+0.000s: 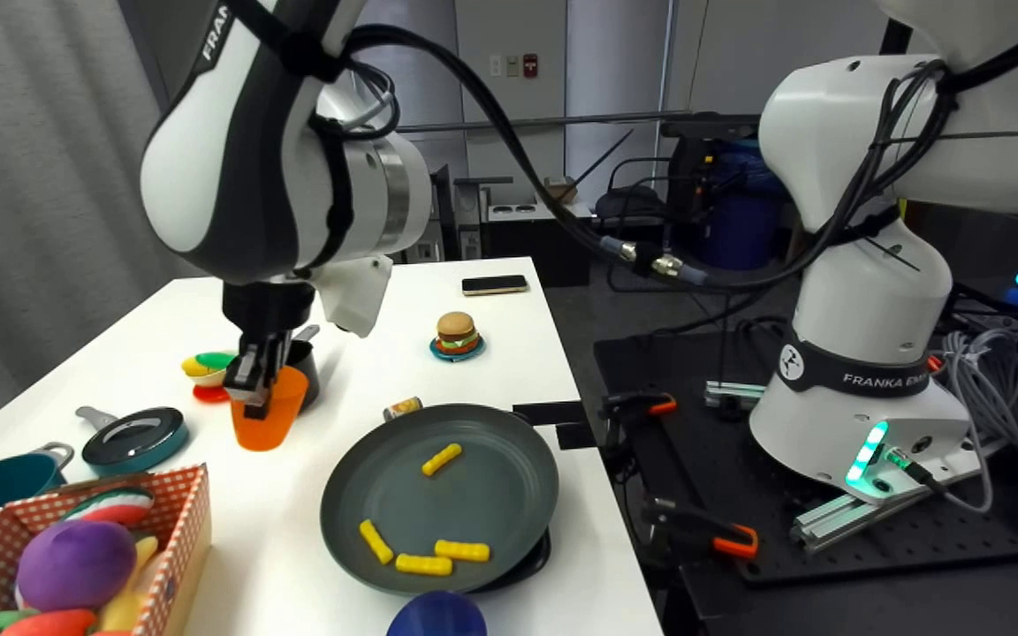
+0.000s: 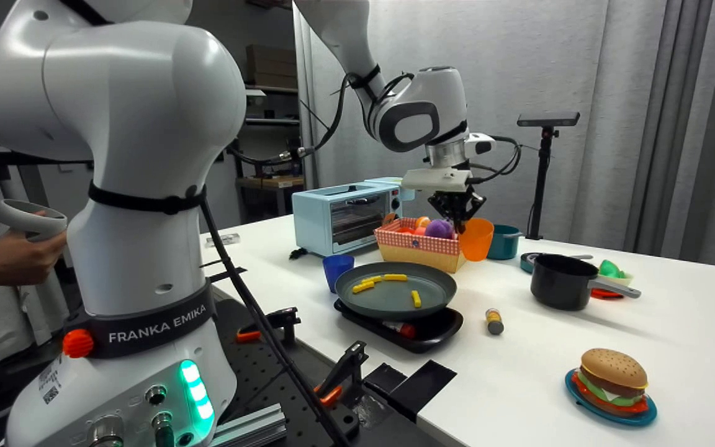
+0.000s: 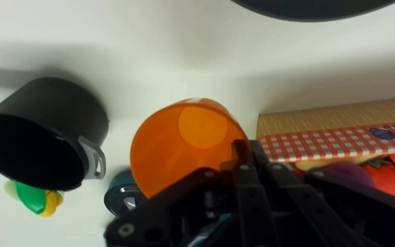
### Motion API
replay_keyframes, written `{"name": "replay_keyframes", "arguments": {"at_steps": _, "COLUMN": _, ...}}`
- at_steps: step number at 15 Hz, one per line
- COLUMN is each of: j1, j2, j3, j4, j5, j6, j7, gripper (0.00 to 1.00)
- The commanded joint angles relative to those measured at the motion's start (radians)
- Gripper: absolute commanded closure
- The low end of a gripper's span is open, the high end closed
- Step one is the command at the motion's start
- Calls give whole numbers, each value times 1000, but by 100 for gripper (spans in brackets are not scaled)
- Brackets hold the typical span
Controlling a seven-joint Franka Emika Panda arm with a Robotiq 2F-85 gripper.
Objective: Pour the contents in the orange cup onto the grey plate
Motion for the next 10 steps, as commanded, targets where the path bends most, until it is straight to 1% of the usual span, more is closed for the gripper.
{"name": "replay_keyframes", "arguments": {"at_steps": 1, "j1": -168, "j2": -55, "j3": 138, "j4": 67, "j5": -220, "j6": -77, "j7": 84, "gripper": 99}}
{"name": "replay_keyframes", "arguments": {"at_steps": 2, "j1": -206, "j2": -71, "j3": 174, "j4": 74, "j5": -278, "j6": -91, "j7": 85, "gripper": 99}}
{"name": "replay_keyframes", "arguments": {"at_steps": 3, "j1": -117, "j2": -43, "j3": 89, "j4": 102, "j5": -179, "j6": -140, "j7": -16, "gripper": 99}}
{"name": "replay_keyframes", "arguments": {"at_steps": 4, "j1": -150, "j2": -51, "j3": 118, "j4": 108, "j5": -203, "j6": -157, "j7": -21, "gripper": 99}}
{"name": "replay_keyframes", "arguments": {"at_steps": 9, "j1": -165, "j2": -71, "j3": 114, "j4": 121, "j5": -196, "j6": -255, "j7": -126, "gripper": 99}}
{"name": "replay_keyframes", "arguments": {"at_steps": 10, "j1": -339, "j2": -111, "j3": 291, "j4": 109, "j5": -324, "j6": -243, "j7": -63, "gripper": 99}}
